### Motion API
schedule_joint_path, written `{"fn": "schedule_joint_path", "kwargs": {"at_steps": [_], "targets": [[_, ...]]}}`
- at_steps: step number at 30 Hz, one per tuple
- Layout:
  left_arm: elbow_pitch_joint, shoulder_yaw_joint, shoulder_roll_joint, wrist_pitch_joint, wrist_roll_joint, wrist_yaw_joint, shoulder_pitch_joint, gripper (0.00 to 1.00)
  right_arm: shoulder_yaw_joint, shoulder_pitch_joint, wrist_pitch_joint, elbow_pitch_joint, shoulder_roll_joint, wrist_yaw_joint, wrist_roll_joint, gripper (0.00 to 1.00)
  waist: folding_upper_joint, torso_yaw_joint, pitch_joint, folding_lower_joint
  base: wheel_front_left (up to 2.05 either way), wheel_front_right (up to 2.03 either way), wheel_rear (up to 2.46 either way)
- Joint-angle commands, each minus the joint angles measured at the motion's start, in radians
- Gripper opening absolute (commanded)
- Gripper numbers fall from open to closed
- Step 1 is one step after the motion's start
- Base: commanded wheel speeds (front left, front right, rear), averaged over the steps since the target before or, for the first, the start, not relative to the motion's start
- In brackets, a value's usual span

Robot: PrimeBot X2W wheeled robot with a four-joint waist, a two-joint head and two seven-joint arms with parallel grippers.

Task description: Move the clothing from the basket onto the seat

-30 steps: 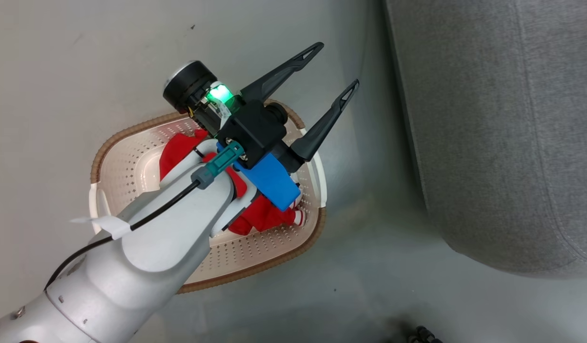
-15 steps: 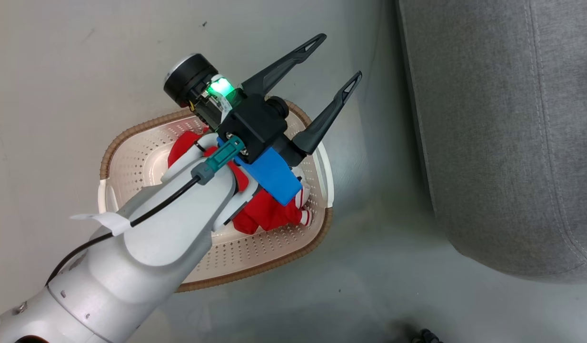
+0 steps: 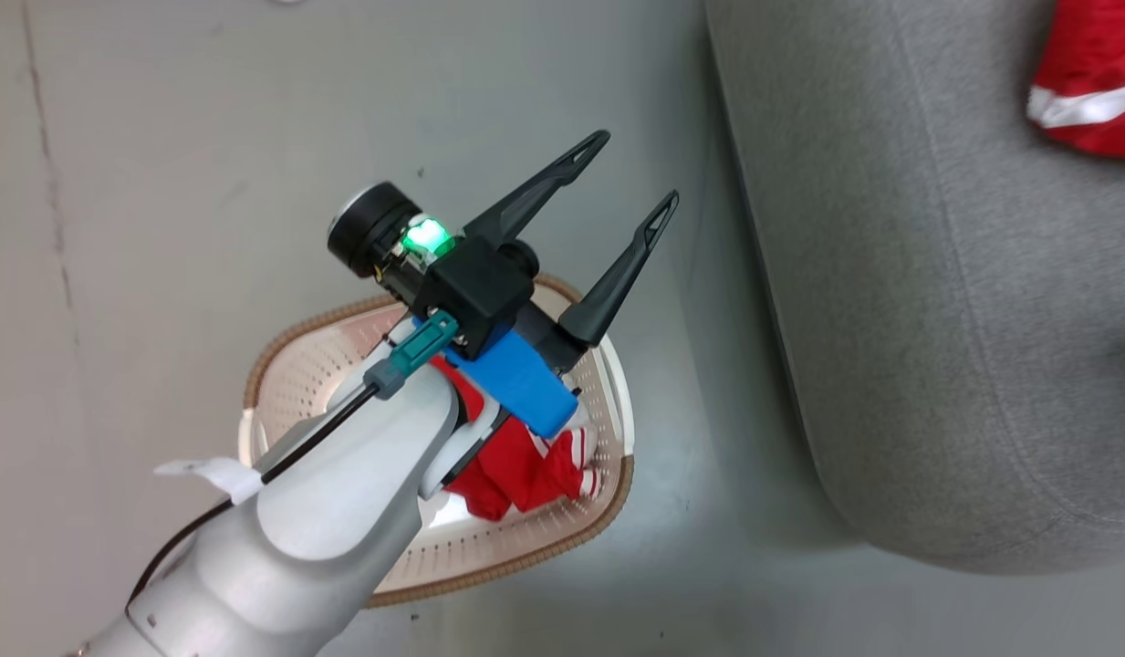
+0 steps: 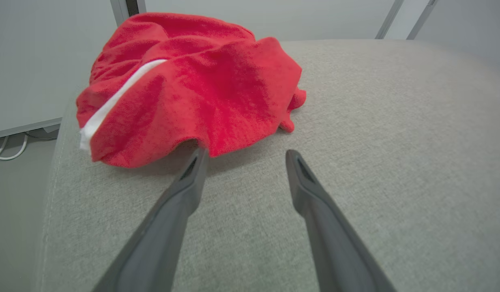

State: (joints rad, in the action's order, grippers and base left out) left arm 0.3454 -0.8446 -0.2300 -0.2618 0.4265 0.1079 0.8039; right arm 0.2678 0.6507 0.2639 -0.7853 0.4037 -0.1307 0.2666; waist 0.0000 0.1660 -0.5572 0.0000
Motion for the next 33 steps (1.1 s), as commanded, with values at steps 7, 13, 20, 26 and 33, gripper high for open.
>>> {"fn": "schedule_joint_path", "kwargs": {"at_steps": [7, 13, 20, 26, 33], "targets": [[-0.029, 0.116, 0.002, -0.004, -0.009, -0.017, -0.138, 1.0, 0.012, -0.187, 0.001, 0.158, -0.067, 0.0, -0.01, 1.0, 0.0, -0.011, 0.176, 0.0, 0.0, 0.0, 0.0], [-0.045, 0.226, -0.003, -0.004, -0.024, -0.028, -0.248, 1.0, -0.057, -0.283, 0.001, 0.317, -0.142, 0.0, -0.027, 1.0, 0.0, -0.039, 0.246, 0.0, 0.0, 0.0, 0.0], [-0.077, 0.35, 0.014, -0.004, -0.064, -0.044, -0.334, 1.0, -0.131, -0.334, 0.001, 0.461, -0.202, 0.0, -0.035, 1.0, 0.0, -0.079, 0.299, 0.0, 0.0, 0.0, 0.0], [-0.132, 0.476, 0.049, -0.004, -0.128, -0.052, -0.422, 1.0, -0.205, -0.365, 0.001, 0.572, -0.244, 0.0, -0.045, 1.0, 0.0, -0.124, 0.338, 0.0, 0.0, 0.0, 0.0], [-0.177, 0.607, 0.093, -0.004, -0.193, -0.04, -0.518, 1.0, -0.245, -0.413, 0.001, 0.651, -0.271, 0.0, -0.068, 1.0, 0.0, -0.169, 0.384, 0.0, 0.0, 0.0, 0.0]]}}
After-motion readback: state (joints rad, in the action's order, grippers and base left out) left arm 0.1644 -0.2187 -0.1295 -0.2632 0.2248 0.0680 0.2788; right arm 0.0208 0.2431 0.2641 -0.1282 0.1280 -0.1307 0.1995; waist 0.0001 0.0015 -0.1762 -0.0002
